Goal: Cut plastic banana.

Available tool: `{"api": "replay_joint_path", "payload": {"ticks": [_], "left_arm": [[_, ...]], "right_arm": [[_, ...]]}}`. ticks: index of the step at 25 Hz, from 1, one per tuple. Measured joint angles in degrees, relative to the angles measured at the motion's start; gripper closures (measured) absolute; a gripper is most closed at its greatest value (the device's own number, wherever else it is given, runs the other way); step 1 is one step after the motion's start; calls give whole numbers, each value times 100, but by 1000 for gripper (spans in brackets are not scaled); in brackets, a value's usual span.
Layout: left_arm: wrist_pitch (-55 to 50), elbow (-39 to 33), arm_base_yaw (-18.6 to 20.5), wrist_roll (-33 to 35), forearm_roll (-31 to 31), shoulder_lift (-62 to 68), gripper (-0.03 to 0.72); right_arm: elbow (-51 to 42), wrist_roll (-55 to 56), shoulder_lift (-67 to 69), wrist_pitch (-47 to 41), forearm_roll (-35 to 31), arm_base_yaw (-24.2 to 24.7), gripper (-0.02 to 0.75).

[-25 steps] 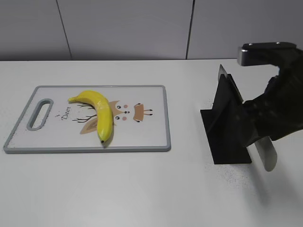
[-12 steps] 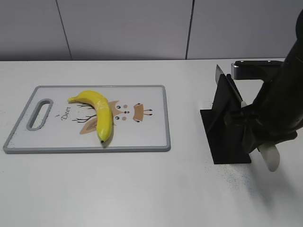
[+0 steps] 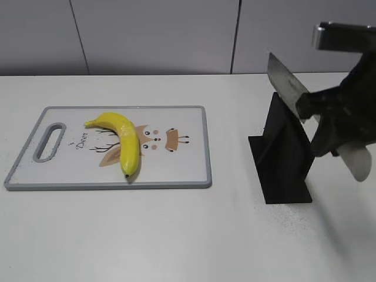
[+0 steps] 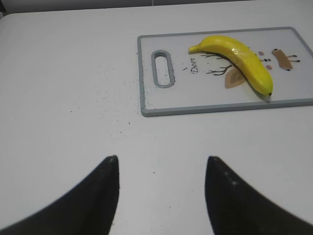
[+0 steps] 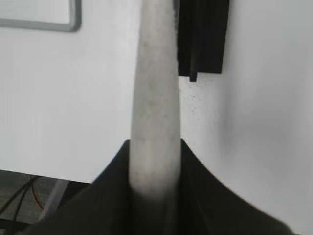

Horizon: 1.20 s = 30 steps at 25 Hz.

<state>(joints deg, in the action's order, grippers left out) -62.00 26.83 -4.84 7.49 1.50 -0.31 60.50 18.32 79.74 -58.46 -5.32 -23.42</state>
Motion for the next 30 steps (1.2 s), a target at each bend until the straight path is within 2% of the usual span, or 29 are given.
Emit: {"api": "replay_joint_path", "payload": {"ticks": [5, 12, 20, 24, 30], "left_arm": [[0, 0, 0, 0, 0, 0, 147], [471, 172, 0, 37, -13, 151, 158], [1545, 769, 0, 557, -150, 2333, 162], [1764, 1499, 0, 1157, 36, 3830, 162], [1740, 3218, 0, 2643, 1002, 5873, 162]], "right_arm": [[544, -95, -202, -205, 100, -6, 574], [1434, -1774, -45, -318, 299, -6, 574], [3125, -3305, 1277, -1052, 532, -6, 574], [4071, -4064, 2085, -1147, 532, -6, 574], [4988, -5358, 2948, -1153, 99, -6, 574]]}}
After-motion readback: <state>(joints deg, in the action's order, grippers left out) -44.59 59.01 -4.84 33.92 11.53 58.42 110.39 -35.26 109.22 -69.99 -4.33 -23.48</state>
